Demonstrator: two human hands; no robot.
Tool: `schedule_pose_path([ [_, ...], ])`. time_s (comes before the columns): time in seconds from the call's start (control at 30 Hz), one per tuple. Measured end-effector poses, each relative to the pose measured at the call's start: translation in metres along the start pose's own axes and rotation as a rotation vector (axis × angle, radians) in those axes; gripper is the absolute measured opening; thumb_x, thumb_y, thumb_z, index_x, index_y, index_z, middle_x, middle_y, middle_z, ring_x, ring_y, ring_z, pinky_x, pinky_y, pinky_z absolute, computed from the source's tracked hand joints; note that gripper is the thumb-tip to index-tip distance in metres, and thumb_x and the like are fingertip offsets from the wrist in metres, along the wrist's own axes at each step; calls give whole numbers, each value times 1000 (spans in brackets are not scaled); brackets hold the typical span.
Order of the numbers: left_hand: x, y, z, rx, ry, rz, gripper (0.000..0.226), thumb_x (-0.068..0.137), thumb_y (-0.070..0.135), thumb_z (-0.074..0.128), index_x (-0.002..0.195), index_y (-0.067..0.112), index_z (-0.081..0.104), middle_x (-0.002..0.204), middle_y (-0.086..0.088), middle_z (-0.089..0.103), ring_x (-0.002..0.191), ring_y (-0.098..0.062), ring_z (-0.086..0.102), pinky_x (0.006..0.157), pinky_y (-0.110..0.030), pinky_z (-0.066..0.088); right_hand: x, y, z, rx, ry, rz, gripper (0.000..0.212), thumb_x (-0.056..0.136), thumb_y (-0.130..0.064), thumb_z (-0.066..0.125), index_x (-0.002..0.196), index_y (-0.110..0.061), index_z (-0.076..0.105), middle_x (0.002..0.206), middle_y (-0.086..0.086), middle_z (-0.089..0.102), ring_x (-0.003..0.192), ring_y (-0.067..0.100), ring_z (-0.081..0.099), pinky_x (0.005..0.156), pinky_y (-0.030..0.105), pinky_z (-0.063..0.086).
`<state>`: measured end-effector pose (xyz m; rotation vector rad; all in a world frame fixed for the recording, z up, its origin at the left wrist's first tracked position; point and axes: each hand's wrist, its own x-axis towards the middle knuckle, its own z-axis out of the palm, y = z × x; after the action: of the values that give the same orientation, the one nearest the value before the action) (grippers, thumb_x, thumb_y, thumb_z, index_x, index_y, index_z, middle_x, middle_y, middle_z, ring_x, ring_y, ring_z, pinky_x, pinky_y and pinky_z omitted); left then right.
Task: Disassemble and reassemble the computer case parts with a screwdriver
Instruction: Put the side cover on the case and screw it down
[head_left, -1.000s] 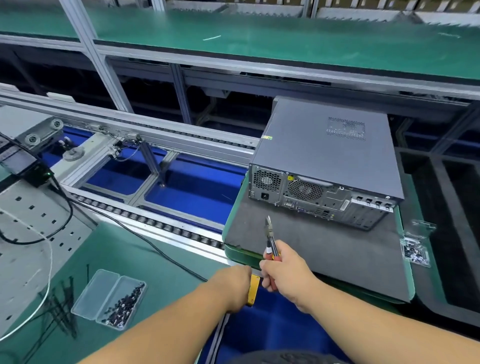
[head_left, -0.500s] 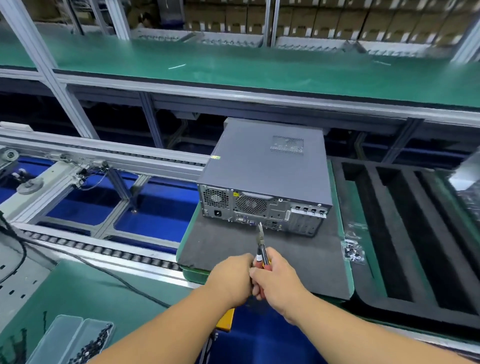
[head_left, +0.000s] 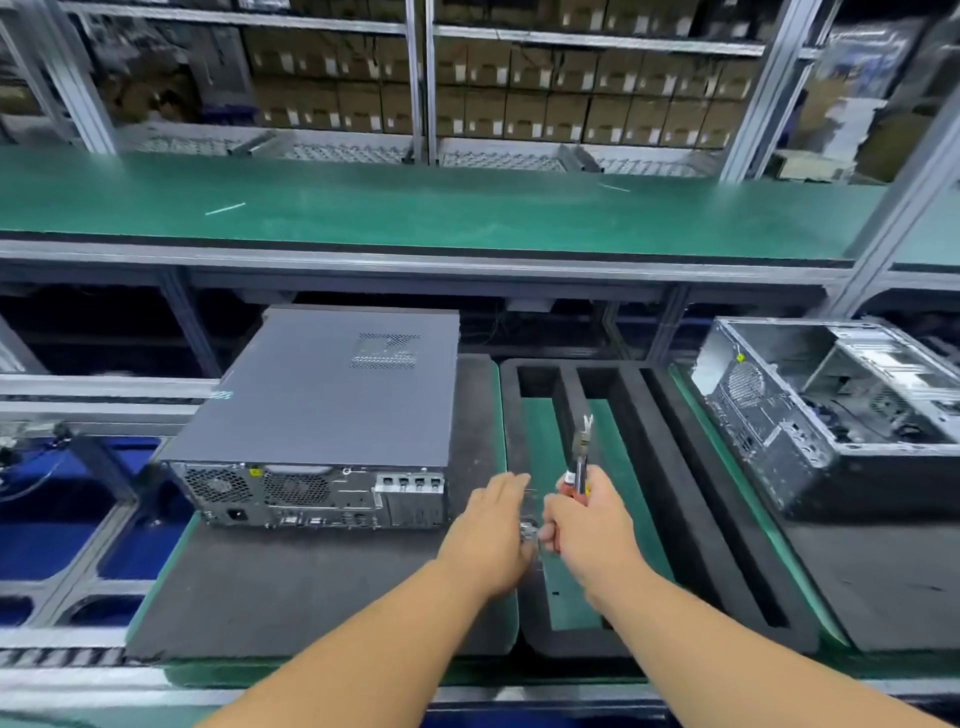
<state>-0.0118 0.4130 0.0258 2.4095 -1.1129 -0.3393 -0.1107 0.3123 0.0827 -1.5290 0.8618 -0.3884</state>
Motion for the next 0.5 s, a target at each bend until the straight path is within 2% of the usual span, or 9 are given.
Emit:
schedule_pose_path([
  [0.13, 22, -20, 4, 212, -116, 14, 94, 91, 33, 66, 162, 24, 5, 171, 3, 3, 155, -26, 8, 118, -55, 31, 9, 6, -2, -9, 14, -3, 11, 84, -11, 57, 93, -16, 52, 76, 8, 61, 56, 19, 59, 58, 36, 53],
  [0.23, 23, -41, 4, 282, -163, -18, 91, 92, 34, 62, 162, 23, 5, 169, 1, 10, 155, -27, 9, 119, -59, 25, 11, 14, -2, 13, 13, 12, 12, 83, -9, 56, 93, -14, 51, 78, 9, 59, 56, 20, 58, 59, 36, 53],
  [0.3, 18, -55, 1, 323, -152, -15, 80, 93, 32, 59, 160, 22, 15, 161, -1, 26, 149, -29, 20, 117, -56, 27, 10, 19, 0, 16, 7, 27, 12, 86, -6, 55, 94, -13, 51, 81, 10, 58, 56, 20, 56, 57, 34, 51],
  [0.37, 13, -67, -6, 374, -79, 16, 57, 96, 29, 53, 150, 23, 39, 143, -1, 45, 136, -28, 37, 110, -49, 34, 10, 22, 2, 13, 4, 36, 11, 89, -4, 55, 94, -13, 52, 83, 11, 59, 57, 19, 56, 56, 31, 51],
  [0.43, 2, -78, -12, 435, -18, 50, 32, 98, 29, 45, 126, 26, 61, 120, 2, 58, 117, -25, 51, 96, -41, 40, 10, 21, 6, 0, -1, 39, 11, 91, -5, 56, 96, -14, 53, 82, 11, 61, 57, 18, 58, 57, 31, 53],
  [0.5, -15, -91, -13, 467, -39, 31, 26, 98, 29, 41, 106, 28, 66, 107, 4, 62, 104, -24, 57, 84, -38, 40, 10, 21, 11, 1, -21, 42, 10, 93, -4, 56, 97, -13, 53, 82, 12, 62, 57, 19, 58, 58, 32, 53],
])
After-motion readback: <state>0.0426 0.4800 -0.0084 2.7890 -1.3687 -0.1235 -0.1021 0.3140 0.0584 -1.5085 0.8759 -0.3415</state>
